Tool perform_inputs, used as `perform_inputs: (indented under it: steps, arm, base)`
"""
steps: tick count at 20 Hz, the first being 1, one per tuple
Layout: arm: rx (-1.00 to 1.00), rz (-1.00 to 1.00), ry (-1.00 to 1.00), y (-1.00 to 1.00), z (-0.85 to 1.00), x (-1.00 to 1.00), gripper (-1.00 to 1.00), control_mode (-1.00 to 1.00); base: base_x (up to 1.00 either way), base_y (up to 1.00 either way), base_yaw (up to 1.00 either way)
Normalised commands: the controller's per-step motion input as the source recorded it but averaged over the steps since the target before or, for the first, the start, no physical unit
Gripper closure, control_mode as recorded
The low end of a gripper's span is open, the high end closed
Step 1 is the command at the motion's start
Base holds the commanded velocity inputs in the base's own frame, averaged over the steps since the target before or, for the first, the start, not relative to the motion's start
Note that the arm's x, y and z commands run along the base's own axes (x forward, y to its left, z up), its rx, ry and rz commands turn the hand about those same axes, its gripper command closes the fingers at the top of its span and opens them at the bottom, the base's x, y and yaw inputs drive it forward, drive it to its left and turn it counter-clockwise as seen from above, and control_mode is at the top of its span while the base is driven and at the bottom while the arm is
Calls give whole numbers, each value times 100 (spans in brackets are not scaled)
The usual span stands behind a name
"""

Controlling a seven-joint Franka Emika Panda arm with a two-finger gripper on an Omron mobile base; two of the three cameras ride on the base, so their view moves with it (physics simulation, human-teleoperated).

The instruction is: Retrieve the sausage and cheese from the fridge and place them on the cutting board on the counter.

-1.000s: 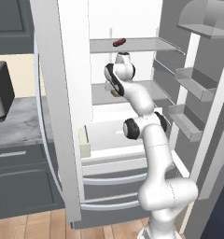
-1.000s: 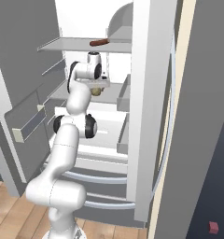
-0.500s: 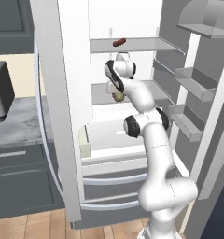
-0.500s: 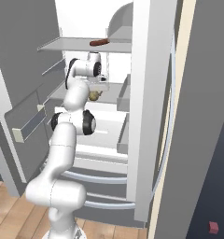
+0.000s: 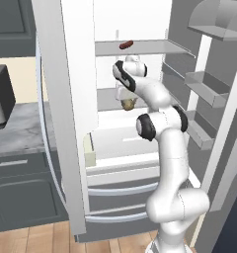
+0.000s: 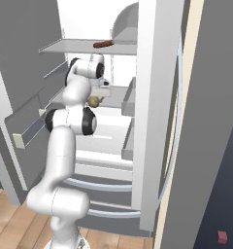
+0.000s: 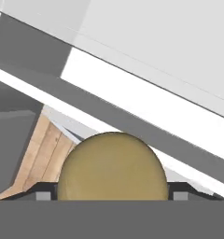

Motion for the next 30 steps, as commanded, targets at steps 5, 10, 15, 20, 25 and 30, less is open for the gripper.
perform_inputs:
  steps: [5,10,15,20,25,30]
  arm:
    - [2,10,-18,-8,-1,-94,100,-100]
    - [0,8,-17,-9,0,-94,100,-100]
    - [0,9,-3,-6,19,-93,100,-100]
    - [0,4,0,-2,22,-92,100,-100]
    - [0,0,13,0,9,-80,100,-100]
    - [0,0,3,2,1,-88,100,-100]
  base:
    - [0,0,0]
    - [0,0,0]
    - [0,0,0]
    - [0,0,0]
    - [0,0,0]
    - [0,0,0]
